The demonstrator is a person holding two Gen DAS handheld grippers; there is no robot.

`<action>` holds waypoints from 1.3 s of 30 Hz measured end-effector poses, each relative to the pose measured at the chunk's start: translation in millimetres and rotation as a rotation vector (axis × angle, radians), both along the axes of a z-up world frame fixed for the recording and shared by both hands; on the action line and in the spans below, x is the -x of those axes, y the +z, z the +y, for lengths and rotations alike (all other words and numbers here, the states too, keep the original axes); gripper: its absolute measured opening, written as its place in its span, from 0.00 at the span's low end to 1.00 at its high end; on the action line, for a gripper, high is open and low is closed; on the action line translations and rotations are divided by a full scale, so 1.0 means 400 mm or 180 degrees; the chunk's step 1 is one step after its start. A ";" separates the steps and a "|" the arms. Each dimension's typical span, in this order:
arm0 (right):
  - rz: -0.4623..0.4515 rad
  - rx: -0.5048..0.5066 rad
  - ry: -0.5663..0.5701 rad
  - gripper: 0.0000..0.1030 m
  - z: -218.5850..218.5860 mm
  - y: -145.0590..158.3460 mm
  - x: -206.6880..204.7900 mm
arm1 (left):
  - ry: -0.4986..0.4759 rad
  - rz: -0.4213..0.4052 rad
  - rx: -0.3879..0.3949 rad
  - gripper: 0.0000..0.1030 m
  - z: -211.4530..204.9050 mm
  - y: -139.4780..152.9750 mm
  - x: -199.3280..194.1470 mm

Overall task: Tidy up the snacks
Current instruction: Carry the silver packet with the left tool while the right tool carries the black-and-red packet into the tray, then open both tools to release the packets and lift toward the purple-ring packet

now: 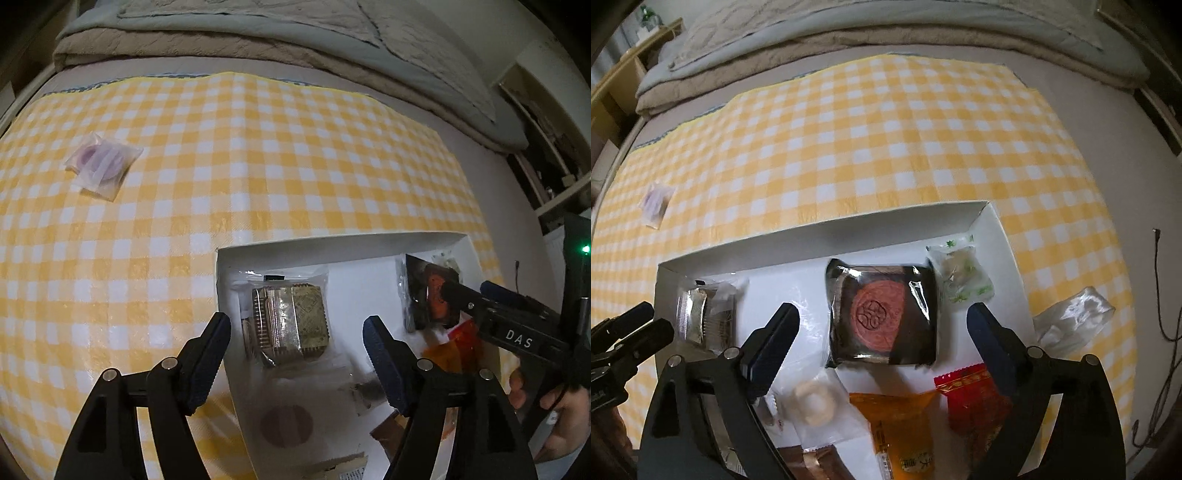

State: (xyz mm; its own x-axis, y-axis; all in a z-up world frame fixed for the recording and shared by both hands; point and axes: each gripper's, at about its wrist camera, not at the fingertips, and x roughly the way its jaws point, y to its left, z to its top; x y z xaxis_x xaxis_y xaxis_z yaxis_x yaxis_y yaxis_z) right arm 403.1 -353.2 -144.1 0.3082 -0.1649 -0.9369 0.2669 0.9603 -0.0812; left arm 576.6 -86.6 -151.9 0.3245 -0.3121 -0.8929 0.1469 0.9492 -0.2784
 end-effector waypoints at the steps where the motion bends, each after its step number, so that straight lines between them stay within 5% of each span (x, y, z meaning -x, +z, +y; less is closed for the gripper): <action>1: 0.0000 -0.0022 0.0001 0.91 -0.004 0.003 0.002 | -0.0006 0.0004 -0.0004 0.71 0.003 0.000 0.001; 24: -0.0285 -0.0109 0.0012 0.91 -0.011 0.118 0.129 | -0.0181 -0.0161 -0.0057 0.73 -0.024 0.094 0.088; 30: -0.0394 -0.0073 0.0040 1.00 -0.003 0.152 0.168 | -0.0226 -0.0318 -0.0045 0.84 -0.020 0.145 0.130; 39: -0.0665 0.0092 0.0095 1.00 0.013 0.222 0.227 | -0.0271 -0.0628 -0.0085 1.00 0.005 0.218 0.195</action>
